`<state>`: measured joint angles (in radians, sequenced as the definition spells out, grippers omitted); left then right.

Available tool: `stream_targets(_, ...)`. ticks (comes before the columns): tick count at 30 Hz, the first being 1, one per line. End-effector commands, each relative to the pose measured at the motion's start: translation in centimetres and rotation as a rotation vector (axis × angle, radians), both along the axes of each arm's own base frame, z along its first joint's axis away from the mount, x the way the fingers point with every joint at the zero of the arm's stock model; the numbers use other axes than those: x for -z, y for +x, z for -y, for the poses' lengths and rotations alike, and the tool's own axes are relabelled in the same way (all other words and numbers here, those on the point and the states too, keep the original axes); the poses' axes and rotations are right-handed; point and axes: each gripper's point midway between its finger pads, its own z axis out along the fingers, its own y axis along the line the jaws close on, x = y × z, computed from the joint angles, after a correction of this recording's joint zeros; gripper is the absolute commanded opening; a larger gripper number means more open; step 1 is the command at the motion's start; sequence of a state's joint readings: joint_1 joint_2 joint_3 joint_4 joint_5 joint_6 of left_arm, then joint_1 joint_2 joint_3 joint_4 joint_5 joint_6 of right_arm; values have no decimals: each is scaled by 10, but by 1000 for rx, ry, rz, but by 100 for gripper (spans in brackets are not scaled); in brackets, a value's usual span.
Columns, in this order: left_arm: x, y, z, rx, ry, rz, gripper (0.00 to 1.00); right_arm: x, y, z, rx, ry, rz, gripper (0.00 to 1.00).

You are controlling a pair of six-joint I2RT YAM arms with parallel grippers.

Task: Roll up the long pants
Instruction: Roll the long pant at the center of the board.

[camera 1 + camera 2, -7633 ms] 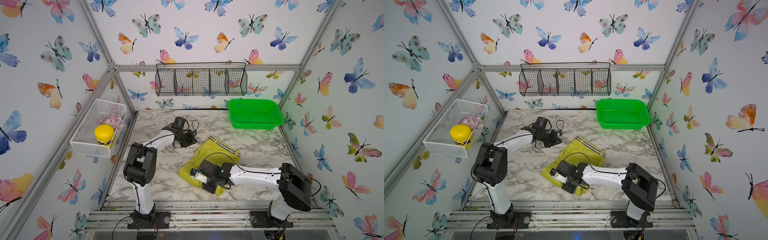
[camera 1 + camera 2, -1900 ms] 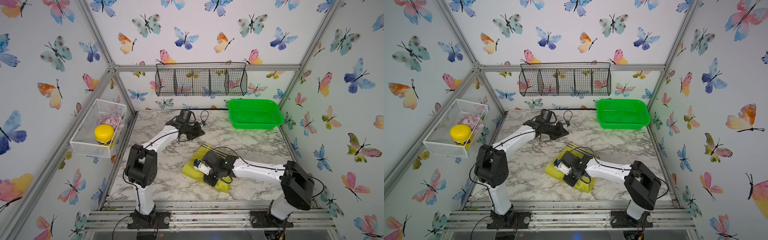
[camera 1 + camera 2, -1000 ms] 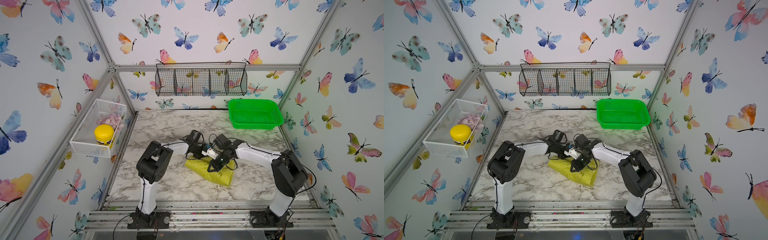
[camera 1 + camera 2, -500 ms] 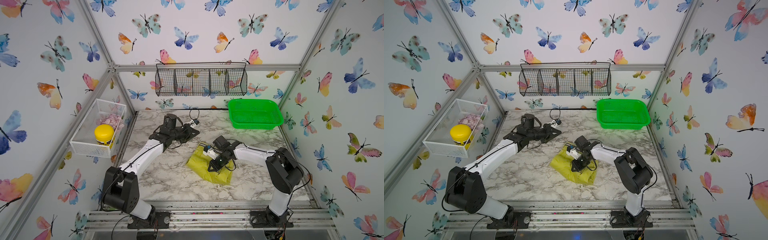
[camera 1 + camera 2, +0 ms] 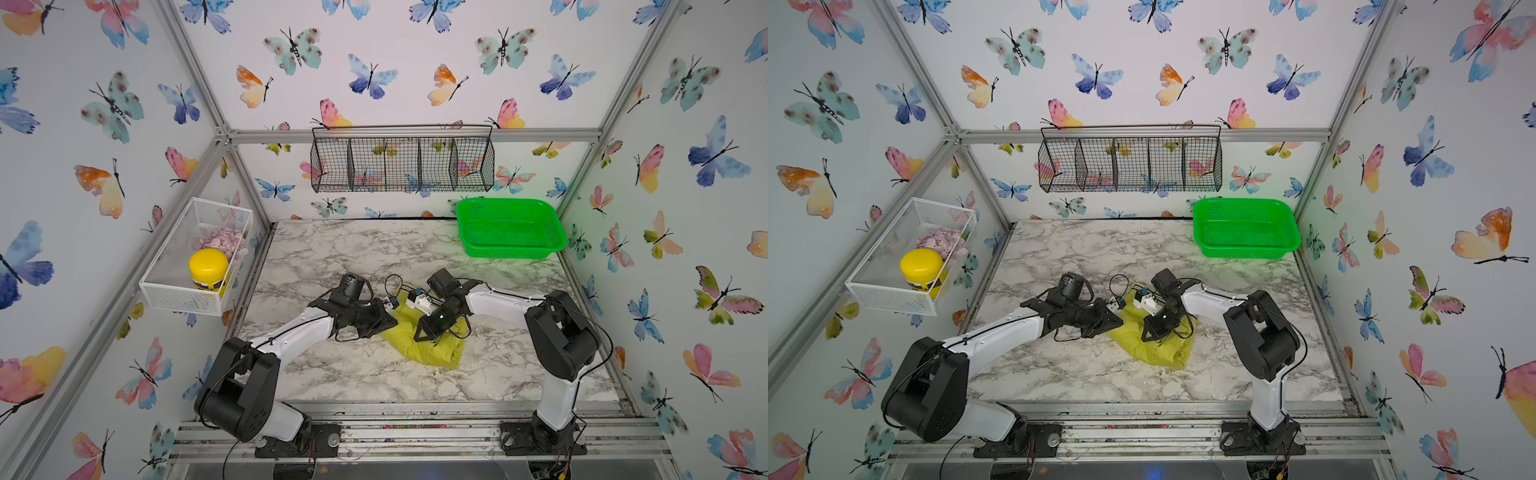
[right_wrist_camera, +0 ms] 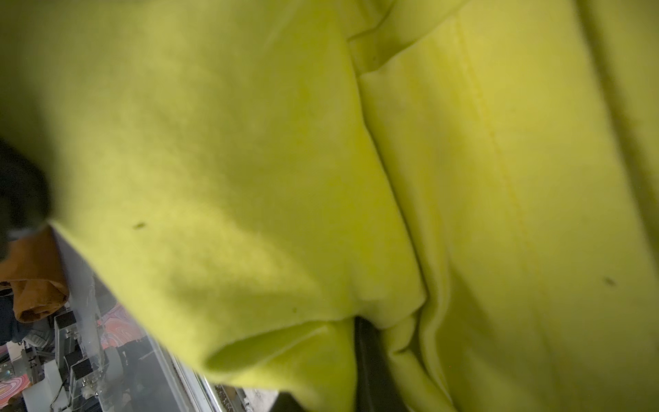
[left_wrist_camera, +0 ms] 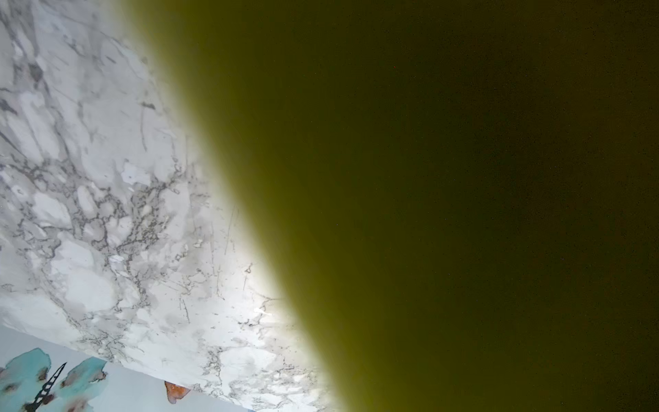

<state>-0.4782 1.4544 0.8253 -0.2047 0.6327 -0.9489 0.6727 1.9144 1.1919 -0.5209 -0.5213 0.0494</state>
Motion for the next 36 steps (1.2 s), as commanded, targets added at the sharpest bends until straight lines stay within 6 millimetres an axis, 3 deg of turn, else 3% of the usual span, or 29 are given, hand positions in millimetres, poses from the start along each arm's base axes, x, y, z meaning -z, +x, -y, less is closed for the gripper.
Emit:
stream_targets(1,37,4,-18,-54,132,-4,0,76,16,53,95,-296,48,4)
stream_targets(5,72,19,-31,-105,222,-2,0,68,12,52,92,-280,32,4)
stream_targets(10,125,5,-58,-97,384,-100,0,55,8,61,110,-308,41,5)
stream_targets(15,159,-16,-79,-68,474,-206,0,17,16,72,186,-333,111,53)
stream_targets(17,166,-21,-82,-47,499,-231,0,-12,27,85,240,-385,197,61)
stream_targets(19,168,-23,-82,-37,503,-240,0,-46,43,107,307,-476,312,64)
stream_targets(21,168,-23,-82,-32,501,-240,0,-88,58,138,399,-605,445,64)
stream_targets(23,167,-21,-81,-28,500,-238,0,-140,76,153,470,-645,621,63)
stream_targets(25,165,-19,-78,-23,494,-240,0,-180,80,132,445,-540,762,63)
stream_targets(27,163,-16,-76,-20,488,-238,0,-196,67,92,341,-445,891,67)
stream_targets(29,160,-13,-75,-22,489,-230,0,-189,39,51,196,-384,927,69)
stream_targets(31,157,-10,-75,-25,493,-222,0,-169,13,28,73,-339,882,68)
stream_targets(36,157,-9,-76,-24,502,-226,0,-126,-21,14,-106,-275,791,69)
